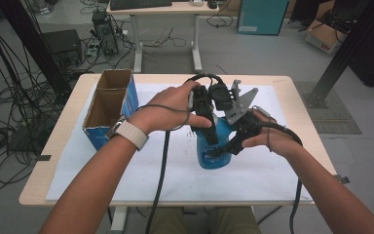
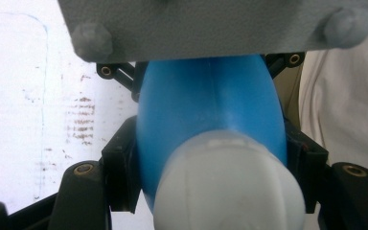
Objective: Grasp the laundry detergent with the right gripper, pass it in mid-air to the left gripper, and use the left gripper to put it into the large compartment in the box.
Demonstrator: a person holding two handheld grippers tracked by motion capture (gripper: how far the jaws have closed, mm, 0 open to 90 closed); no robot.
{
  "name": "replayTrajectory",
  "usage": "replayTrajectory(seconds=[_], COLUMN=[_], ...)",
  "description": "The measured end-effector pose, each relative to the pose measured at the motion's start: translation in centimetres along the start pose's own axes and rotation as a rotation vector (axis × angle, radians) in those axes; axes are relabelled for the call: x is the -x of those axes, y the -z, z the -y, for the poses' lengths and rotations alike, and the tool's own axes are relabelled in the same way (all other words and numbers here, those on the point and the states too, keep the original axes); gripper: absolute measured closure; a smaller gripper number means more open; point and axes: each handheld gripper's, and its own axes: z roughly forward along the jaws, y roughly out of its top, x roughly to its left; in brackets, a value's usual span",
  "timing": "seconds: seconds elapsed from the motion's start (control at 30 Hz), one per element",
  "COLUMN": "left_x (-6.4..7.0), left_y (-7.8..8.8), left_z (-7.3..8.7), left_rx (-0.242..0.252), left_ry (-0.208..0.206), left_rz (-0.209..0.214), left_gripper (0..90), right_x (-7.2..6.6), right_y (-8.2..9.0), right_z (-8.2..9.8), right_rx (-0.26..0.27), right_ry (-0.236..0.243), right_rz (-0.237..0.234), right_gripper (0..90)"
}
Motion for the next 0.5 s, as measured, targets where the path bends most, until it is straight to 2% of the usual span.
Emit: replayTrajectory(seconds=[0.3,0.33,0.4,0.43,0.5], left_x=[-0.24,-0.33,-0.38,-0.43,-0.47], left_y=[-0.3,-0.34,-0.57,-0.69,-1.02], left_z=[-0.15,-0.17,-0.27,-0.31,-0.41], left_rx=[-0.012,-0.014,-0.027,-0.033,-0.039], left_ry=[0.007,0.004,0.006,0.005,0.002], left_rz=[0.001,0.007,0.009,0.008,0.011], left_gripper=[37.4,37.4,37.4,37.4,37.4], right_x=[0.13,0.35,0.42,0.26,0.17], right_y=[-0.11,-0.18,-0.3,-0.35,-0.5], right_z=[0.32,0.42,0.6,0.66,0.88], right_rx=[0.0,-0.002,0.007,0.008,-0.001], right_ry=[-0.002,0.022,0.016,-0.01,-0.027], right_rz=[0.005,0.021,0.014,-0.006,-0.009], right_gripper=[43.3,43.3,43.3,43.3,43.2])
